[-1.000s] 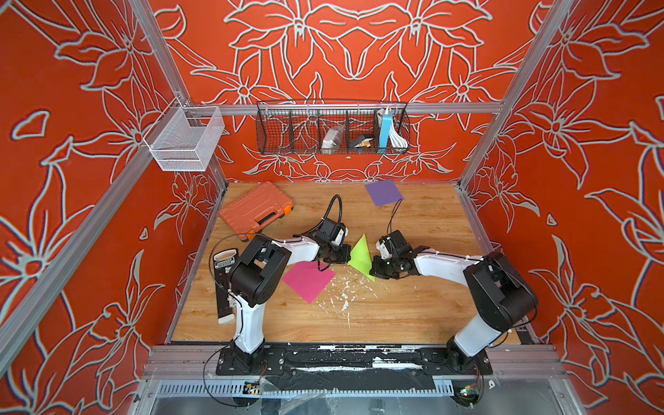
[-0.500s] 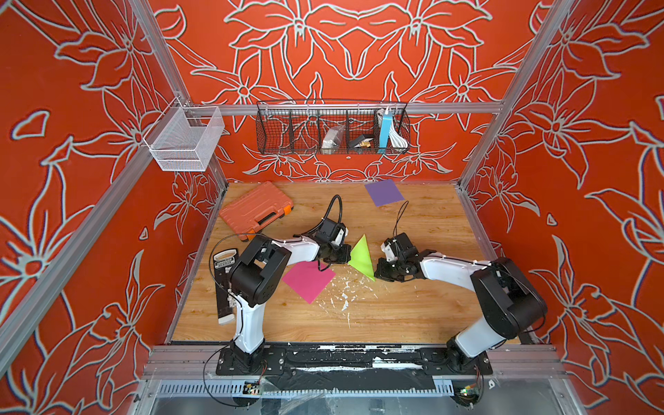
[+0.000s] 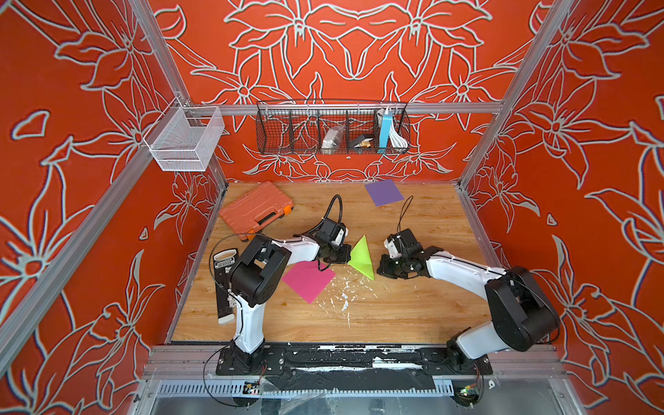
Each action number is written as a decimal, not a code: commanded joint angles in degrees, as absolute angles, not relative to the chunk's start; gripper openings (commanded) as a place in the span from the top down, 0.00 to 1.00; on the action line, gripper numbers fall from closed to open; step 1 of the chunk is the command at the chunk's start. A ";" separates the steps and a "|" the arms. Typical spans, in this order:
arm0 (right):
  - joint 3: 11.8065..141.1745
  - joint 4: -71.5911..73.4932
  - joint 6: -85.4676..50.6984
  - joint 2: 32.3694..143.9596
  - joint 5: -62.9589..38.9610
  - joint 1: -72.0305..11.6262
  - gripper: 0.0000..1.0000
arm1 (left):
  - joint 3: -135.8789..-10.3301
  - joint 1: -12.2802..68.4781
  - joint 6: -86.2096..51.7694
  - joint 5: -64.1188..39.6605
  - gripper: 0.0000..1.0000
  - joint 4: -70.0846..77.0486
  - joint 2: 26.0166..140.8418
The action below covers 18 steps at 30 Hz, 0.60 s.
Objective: Fold the square paper diagonally
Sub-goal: Fold the paper at the center of the board.
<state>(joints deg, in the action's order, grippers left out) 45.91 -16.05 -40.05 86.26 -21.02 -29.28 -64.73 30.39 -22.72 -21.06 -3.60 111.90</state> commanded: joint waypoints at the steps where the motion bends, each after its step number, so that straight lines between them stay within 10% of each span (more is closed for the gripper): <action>1: 49.12 -16.06 -40.81 88.12 -23.15 -29.51 1.00 | -65.30 30.79 -21.82 -19.78 1.00 -6.27 113.56; 18: 56.16 -13.21 -41.55 100.78 -21.75 -31.01 1.00 | -65.25 30.92 -21.89 -20.03 1.00 -6.15 113.49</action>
